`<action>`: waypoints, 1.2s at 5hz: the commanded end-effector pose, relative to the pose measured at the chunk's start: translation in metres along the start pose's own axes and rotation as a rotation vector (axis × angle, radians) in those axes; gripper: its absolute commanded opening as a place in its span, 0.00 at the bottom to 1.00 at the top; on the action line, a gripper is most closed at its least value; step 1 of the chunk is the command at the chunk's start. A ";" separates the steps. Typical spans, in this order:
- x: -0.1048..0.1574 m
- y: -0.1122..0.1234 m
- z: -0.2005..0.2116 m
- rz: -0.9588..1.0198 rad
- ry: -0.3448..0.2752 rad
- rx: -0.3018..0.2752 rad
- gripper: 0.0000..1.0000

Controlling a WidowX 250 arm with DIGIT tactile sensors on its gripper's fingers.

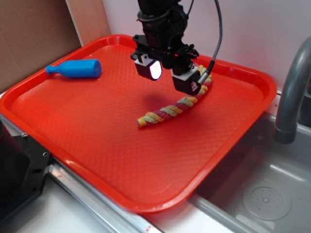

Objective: Grab the multicolored rope.

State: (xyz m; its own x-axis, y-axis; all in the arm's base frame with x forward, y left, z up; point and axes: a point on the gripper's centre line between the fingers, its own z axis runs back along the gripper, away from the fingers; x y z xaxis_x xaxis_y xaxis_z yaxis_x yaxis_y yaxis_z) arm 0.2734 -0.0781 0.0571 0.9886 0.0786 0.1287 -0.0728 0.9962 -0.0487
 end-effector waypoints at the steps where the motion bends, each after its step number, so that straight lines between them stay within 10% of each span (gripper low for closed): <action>1: 0.012 -0.022 -0.007 -0.048 -0.021 -0.010 1.00; 4: 0.011 -0.033 -0.042 -0.063 0.067 0.033 1.00; 5: 0.008 -0.030 -0.043 -0.051 0.065 0.028 0.00; 6: 0.007 -0.029 -0.039 -0.047 0.057 0.028 0.00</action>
State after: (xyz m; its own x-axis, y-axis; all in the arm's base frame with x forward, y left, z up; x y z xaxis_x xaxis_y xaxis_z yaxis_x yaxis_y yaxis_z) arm 0.2869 -0.1083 0.0178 0.9971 0.0283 0.0707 -0.0271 0.9995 -0.0178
